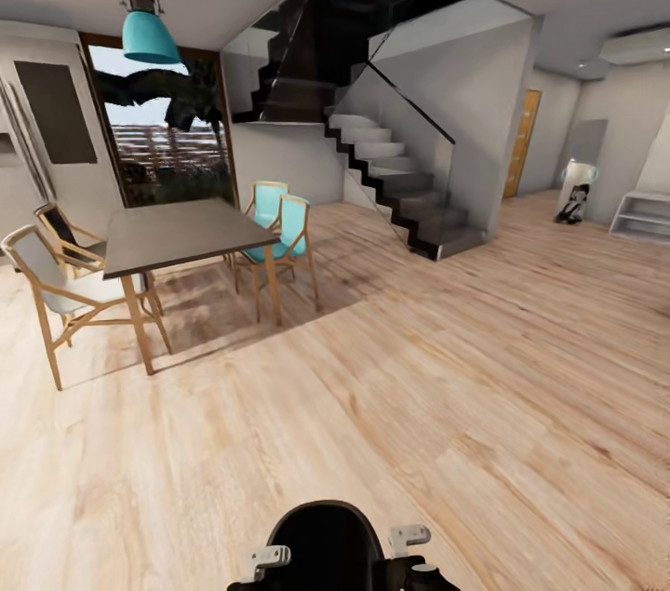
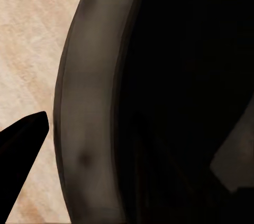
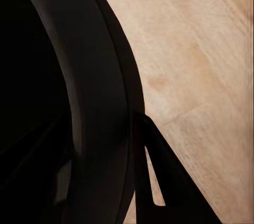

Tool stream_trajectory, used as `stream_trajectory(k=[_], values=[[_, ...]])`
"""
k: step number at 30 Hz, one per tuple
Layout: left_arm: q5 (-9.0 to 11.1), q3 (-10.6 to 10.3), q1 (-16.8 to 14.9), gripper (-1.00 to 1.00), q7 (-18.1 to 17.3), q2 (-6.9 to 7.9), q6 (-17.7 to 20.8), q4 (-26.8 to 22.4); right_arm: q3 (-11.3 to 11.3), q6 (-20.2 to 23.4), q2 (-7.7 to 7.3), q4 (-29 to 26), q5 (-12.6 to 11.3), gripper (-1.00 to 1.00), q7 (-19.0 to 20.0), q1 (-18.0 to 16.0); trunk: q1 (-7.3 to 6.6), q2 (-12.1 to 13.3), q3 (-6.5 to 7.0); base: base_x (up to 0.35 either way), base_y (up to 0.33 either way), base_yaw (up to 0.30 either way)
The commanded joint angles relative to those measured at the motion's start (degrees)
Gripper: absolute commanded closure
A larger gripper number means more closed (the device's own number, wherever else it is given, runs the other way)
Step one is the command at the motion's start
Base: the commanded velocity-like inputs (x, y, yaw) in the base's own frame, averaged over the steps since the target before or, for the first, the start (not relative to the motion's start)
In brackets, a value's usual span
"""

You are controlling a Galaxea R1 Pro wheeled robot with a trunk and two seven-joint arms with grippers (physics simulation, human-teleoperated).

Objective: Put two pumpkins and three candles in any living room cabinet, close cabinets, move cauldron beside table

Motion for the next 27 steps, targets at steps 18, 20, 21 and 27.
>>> stream_trajectory(k=[18,20,21,27], values=[[0.3,-0.1,0.0,1.0,0.2,0.03,0.1,-0.2,0.2,0.3,0.0,0.0,0.0,1.0,-0.4,0.0,0.01,0.0,-0.05,0.14,0.0,-0.289],[0.3,-0.1,0.0,1.0,0.3,0.03,0.1,-0.2,0.2,0.3,0.0,0.0,0.0,1.0,-0.4,0.0,0.01,0.0,-0.05,0.128,0.0,-0.29],[0.3,-0.1,0.0,1.0,0.3,0.03,0.1,-0.2,0.2,0.3,0.0,0.0,0.0,1.0,-0.4,0.0,0.01,0.0,-0.05,0.128,0.0,-0.29],[0.3,-0.1,0.0,1.0,0.2,0.03,0.1,-0.2,0.2,0.3,0.0,0.0,0.0,1.0,-0.4,0.0,0.01,0.0,-0.05,0.128,0.0,-0.29]])
